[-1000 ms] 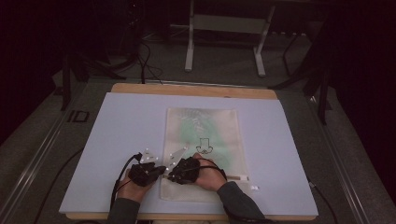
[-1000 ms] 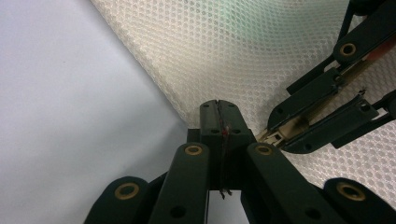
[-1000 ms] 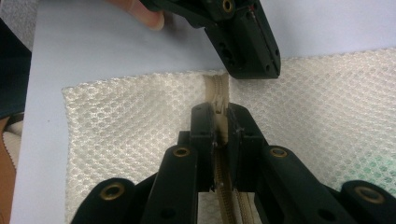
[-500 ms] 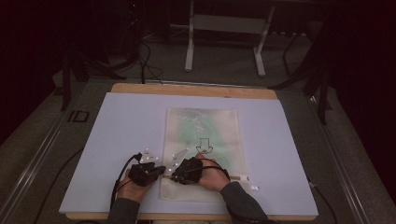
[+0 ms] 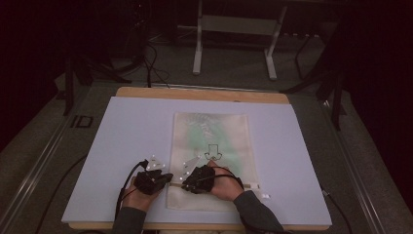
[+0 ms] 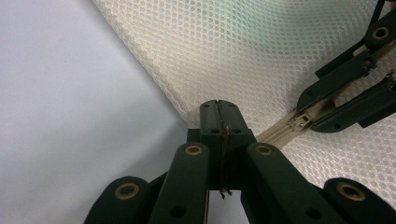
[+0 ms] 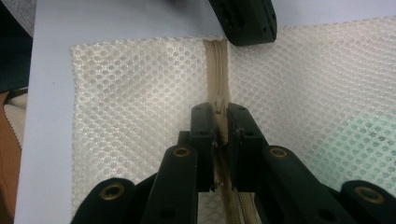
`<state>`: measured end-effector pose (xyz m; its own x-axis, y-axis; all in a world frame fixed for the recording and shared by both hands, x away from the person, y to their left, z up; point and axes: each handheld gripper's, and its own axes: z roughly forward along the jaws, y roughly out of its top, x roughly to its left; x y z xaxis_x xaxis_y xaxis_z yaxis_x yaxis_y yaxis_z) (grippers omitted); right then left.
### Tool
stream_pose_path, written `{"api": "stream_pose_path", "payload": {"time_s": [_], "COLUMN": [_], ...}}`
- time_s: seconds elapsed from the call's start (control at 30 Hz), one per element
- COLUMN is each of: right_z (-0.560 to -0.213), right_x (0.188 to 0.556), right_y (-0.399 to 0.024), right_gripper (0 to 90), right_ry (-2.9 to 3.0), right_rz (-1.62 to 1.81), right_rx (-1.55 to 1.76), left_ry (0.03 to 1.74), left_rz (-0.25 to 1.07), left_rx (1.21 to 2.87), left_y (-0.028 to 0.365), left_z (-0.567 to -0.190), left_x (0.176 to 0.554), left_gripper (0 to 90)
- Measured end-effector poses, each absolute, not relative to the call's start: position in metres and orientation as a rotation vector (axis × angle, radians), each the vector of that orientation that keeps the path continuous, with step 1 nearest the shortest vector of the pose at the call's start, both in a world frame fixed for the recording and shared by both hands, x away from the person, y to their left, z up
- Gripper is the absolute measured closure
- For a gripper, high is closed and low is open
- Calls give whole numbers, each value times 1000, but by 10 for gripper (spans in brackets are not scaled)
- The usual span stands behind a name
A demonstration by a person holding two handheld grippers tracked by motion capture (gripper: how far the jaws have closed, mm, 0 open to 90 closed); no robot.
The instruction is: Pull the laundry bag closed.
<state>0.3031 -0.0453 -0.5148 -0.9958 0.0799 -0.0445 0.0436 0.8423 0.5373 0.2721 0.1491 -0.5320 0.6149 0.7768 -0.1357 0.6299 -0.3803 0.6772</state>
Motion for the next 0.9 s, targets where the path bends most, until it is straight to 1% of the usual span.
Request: {"api": "stream_pose_path", "payload": {"time_s": [0.9], "right_z": [-513], "right_x": [300], "right_y": [-58], "right_gripper": [825], "right_ry": [2948], "right_rz": [841], "right_rx": [111], "left_ry": [1102], "left_rz": [266], "left_rx": [2128], "left_y": [149], "left_z": [-532], "left_x": [272], "left_gripper": [895]}}
